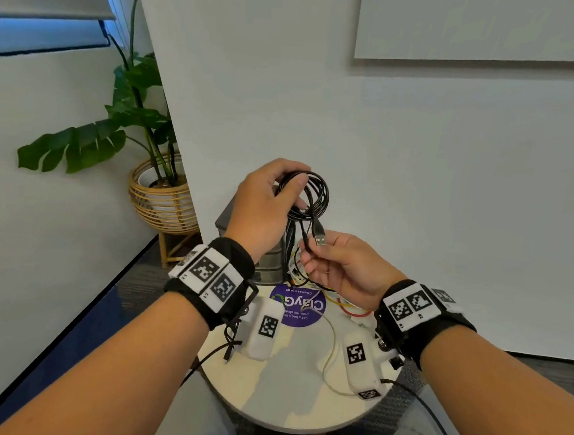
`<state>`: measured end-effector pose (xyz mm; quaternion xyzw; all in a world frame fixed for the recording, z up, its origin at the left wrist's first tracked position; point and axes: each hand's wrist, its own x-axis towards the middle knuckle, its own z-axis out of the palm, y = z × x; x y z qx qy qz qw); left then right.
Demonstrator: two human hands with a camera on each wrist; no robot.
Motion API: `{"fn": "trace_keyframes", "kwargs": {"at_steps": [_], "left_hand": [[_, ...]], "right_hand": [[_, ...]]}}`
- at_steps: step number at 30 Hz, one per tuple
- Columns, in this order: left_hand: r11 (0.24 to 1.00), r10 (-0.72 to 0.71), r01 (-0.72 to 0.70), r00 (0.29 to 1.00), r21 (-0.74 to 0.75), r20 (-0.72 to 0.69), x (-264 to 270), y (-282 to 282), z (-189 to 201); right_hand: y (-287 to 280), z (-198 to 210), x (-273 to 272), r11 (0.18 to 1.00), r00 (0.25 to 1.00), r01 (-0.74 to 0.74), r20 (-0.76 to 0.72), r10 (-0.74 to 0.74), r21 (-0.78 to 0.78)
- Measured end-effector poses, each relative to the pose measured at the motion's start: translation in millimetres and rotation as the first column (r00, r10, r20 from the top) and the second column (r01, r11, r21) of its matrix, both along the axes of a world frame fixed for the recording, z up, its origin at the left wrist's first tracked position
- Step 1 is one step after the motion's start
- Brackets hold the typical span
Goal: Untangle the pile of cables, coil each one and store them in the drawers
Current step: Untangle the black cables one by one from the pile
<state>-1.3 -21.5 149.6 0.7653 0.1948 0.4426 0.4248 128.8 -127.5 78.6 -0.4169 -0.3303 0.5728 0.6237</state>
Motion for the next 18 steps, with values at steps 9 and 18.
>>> {"fn": "trace_keyframes", "kwargs": {"at_steps": [9,18], "left_hand": [[0.965,0.153,-0.102,0.967,0.243,-0.203,3,14,-29],[0.992,-0.037,0.073,0.948,0.103,-0.317,-19,18,-24]], "right_hand": [[-2,43,-4,0.963,0.735,0.266,0.654,-0.180,-0.034],[-7,42,15,0.981,0.629,0.141,0.778,0.014,-0.132]]}}
